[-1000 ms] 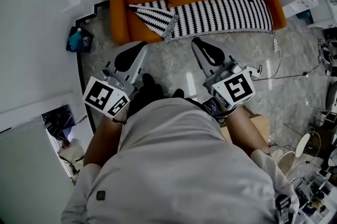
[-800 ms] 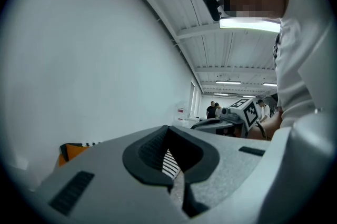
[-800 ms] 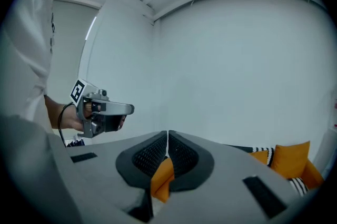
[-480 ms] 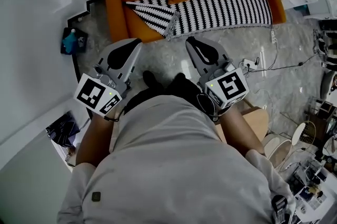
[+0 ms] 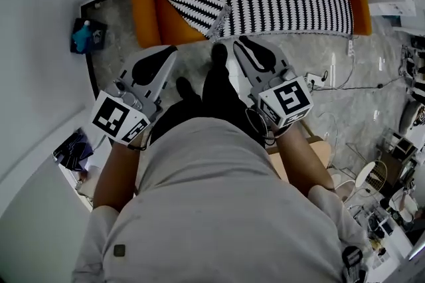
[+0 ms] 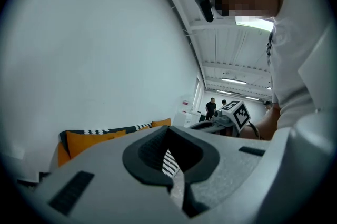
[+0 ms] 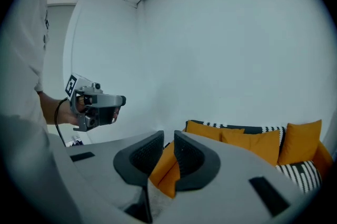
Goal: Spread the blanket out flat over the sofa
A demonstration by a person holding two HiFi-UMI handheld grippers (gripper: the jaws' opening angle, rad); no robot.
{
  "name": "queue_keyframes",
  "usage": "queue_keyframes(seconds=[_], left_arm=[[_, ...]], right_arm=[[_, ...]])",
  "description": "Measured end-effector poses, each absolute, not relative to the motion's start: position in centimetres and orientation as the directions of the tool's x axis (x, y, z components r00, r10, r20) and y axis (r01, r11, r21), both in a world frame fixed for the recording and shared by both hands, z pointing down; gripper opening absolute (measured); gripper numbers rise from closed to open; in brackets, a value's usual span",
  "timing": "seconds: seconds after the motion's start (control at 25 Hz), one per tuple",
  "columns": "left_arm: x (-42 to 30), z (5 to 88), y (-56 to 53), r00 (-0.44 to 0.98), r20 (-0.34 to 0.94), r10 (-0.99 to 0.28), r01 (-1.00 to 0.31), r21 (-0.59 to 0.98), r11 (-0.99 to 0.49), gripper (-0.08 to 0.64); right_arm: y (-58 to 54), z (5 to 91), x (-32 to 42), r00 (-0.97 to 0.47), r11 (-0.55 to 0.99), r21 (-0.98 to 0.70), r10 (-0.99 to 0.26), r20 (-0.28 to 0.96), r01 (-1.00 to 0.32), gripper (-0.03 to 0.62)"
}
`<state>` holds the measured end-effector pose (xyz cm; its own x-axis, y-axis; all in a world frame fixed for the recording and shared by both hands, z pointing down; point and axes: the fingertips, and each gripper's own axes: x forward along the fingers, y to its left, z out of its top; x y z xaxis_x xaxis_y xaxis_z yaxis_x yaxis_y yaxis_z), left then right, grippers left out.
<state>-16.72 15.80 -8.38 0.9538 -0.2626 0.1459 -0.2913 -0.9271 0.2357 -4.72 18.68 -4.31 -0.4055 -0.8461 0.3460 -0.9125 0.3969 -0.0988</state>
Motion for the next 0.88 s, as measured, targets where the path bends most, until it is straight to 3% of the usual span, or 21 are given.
queue_keyframes(seconds=[0.28,0.88], left_arm=[[-12.2,-1.8,9.1,0.924,0.225,-0.310,-0.366,0.277,-0.889,0.009],[-4.6,18.6,1.5,0.865,0.406,-0.294,-0.452,0.379,-0.808,0.011]], right_arm=[[10.9,3.4,0.7,-0.461,0.420,-0.192,-0.779,0.424,-0.887,0.140],[2.8,26.6,9.5,-0.536,0.388,-0.369,-0.605,0.589,-0.845,0.162]])
